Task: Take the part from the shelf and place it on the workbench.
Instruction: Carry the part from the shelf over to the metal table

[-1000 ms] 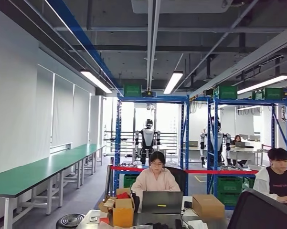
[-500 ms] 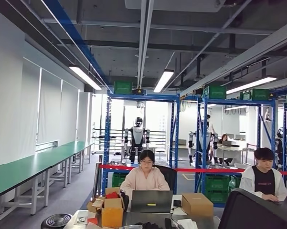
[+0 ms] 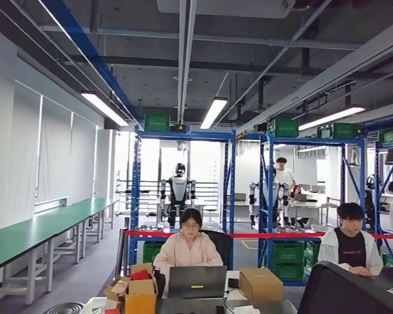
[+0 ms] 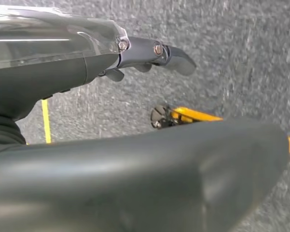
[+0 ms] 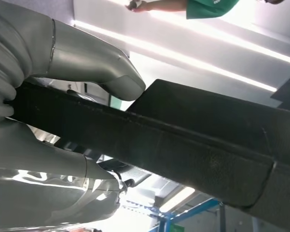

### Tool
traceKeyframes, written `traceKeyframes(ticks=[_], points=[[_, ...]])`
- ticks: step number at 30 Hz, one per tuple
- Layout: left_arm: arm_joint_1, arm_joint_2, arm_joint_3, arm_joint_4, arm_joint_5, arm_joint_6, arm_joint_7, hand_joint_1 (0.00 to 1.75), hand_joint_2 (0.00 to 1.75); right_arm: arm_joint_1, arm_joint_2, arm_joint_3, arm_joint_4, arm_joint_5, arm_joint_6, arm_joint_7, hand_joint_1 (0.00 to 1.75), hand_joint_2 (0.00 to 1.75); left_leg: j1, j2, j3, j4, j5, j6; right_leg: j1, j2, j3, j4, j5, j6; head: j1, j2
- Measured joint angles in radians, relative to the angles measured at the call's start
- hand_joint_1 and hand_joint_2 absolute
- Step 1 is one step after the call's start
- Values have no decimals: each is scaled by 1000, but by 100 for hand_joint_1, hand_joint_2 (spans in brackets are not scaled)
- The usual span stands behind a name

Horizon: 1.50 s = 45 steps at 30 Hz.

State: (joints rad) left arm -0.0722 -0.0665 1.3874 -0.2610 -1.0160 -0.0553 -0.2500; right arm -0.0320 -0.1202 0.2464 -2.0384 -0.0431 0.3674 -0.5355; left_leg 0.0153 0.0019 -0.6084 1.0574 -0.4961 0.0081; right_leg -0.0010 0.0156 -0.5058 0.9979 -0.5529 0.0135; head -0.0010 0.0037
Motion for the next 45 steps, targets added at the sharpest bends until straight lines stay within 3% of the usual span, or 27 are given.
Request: traceKeyframes(ticks=[2,4,5,7,8,9,10,12,14,16,19,21,23,24,25,28,29,33,35,36,38,39,40,41,43,44,45], points=[[0,0,0,0,0,0,-1,0,175,-1,0,-1,0,-1,1,0,175,175,0,-1,3,-9,-8,11,-2,0,-1,-1,-6,10,0,0],[-1,1,0,0,0,0,-3,0,175,-4,0,-2,0,-2,1,0,175,175,5,-1,13,-16,-12,21,-3,-3,-14,35,-28,21,0,0],[-2,1,0,0,0,0,-4,0,175,-4,-1,-2,0,-2,1,0,175,175,7,-1,19,-18,-15,26,-4,-5,-39,85,-50,26,0,0],[-4,1,0,0,0,0,-4,0,175,0,-1,-3,0,-4,4,0,175,175,7,0,28,-20,-23,31,-7,-9,-121,224,-95,33,0,0],[-4,1,0,0,0,0,-4,0,175,2,-1,-3,0,-6,5,-1,175,175,7,-1,33,-20,-28,31,-8,-10,-160,279,-104,35,0,0],[-2,1,0,0,0,0,-4,0,175,5,-1,-3,0,-8,7,-2,175,175,7,-1,41,-20,-34,31,-8,-11,-183,300,-92,35,0,0],[-1,1,0,0,0,1,-4,0,175,7,-1,-3,0,-10,8,-3,175,175,6,-1,51,-20,-41,30,-7,-11,-186,279,-58,33,0,0],[1,1,0,0,0,2,-4,0,175,9,-1,-3,1,-14,8,-7,175,175,5,-3,74,-22,-57,26,-5,-11,-148,158,32,24,0,0],[0,1,0,0,0,4,-2,0,175,10,-1,-3,1,-16,8,-10,175,175,4,-4,88,-27,-67,19,2,-12,-112,65,77,10,0,0],[-1,1,0,0,0,5,1,0,175,10,-1,-3,2,-18,8,-11,175,175,5,-3,89,-33,-70,10,9,-13,-105,43,72,-1,-1,1],[-3,1,0,0,1,4,2,0,175,8,0,-3,1,-17,8,-12,175,175,3,0,85,-22,-85,-3,2,-13,-90,15,62,-14,-1,1],[-5,1,0,0,3,3,2,0,175,3,0,-3,2,-15,9,-12,175,175,3,-1,38,72,-128,-7,-1,-15,-77,5,58,-22,-1,1],[-3,1,0,0,4,2,2,0,175,-1,-1,-3,4,-14,11,-12,175,175,4,-1,-42,205,-170,-11,-1,-15,-67,5,49,-27,-1,0],[-2,1,0,0,5,2,2,0,175,-1,-1,-3,5,-13,11,-11,175,175,4,-1,-70,242,-169,-13,-1,-13,-60,5,44,-27,-1,0],[-1,0,0,0,6,1,2,0,175,-2,-2,-3,6,-12,12,-10,175,175,5,-1,-82,242,-146,-15,-1,-12,-51,5,37,-26,-1,0],[-1,-1,0,0,8,0,2,0,175,-11,-7,-3,8,-9,13,-6,175,175,7,-1,-39,90,-19,-16,-1,-8,-19,10,10,-14,-1,0],[-3,-3,0,0,8,0,2,0,175,-16,-9,-2,9,-8,14,-4,175,175,7,-1,-22,44,-1,-12,0,-7,-15,13,2,-7,-1,0],[-4,-15,0,0,7,0,2,0,175,-28,-12,0,10,-8,18,14,175,175,3,-5,-4,5,-14,9,0,-6,-13,17,-10,11,-1,0],[-5,-19,0,0,7,0,1,0,175,-34,-14,3,10,-8,19,19,175,175,7,-5,5,1,-19,19,-2,-9,-27,55,-33,20,-1,0],[-6,-21,0,0,7,0,1,0,175,-37,-14,4,10,-8,19,22,175,175,8,-5,10,-1,-21,23,-4,-10,-50,103,-55,26,-1,0],[-8,-24,0,0,7,0,4,0,175,-42,-15,6,13,-8,17,26,175,175,8,-5,17,-2,-29,27,-6,-11,-131,240,-101,31,-1,0],[-8,-25,0,0,7,0,6,0,175,-43,-16,8,15,-9,15,29,175,175,8,-5,21,-2,-33,28,-6,-12,-168,292,-108,32,-1,0],[-7,-26,0,0,7,0,8,0,175,-43,-16,9,17,-9,14,31,175,175,7,-6,27,-2,-38,28,-6,-12,-190,312,-95,31,-1,0],[-5,-27,0,0,8,1,11,0,175,-45,-17,10,18,-9,12,32,175,175,6,-7,36,-2,-44,27,-5,-11,-191,286,-58,28,-1,0],[-4,-29,1,1,8,2,15,0,175,-50,-21,13,19,-9,10,33,175,175,5,-9,56,-4,-57,24,-1,-12,-152,161,33,16,-1,0],[-4,-30,1,1,9,3,17,0,175,-53,-23,15,19,-9,9,33,175,175,5,-9,63,-6,-62,21,3,-12,-133,106,65,8,-1,0],[-5,-31,1,1,9,4,19,0,175,-54,-27,16,19,-10,8,33,175,175,5,-10,66,-9,-64,17,8,-12,-121,73,77,1,-1,0]])
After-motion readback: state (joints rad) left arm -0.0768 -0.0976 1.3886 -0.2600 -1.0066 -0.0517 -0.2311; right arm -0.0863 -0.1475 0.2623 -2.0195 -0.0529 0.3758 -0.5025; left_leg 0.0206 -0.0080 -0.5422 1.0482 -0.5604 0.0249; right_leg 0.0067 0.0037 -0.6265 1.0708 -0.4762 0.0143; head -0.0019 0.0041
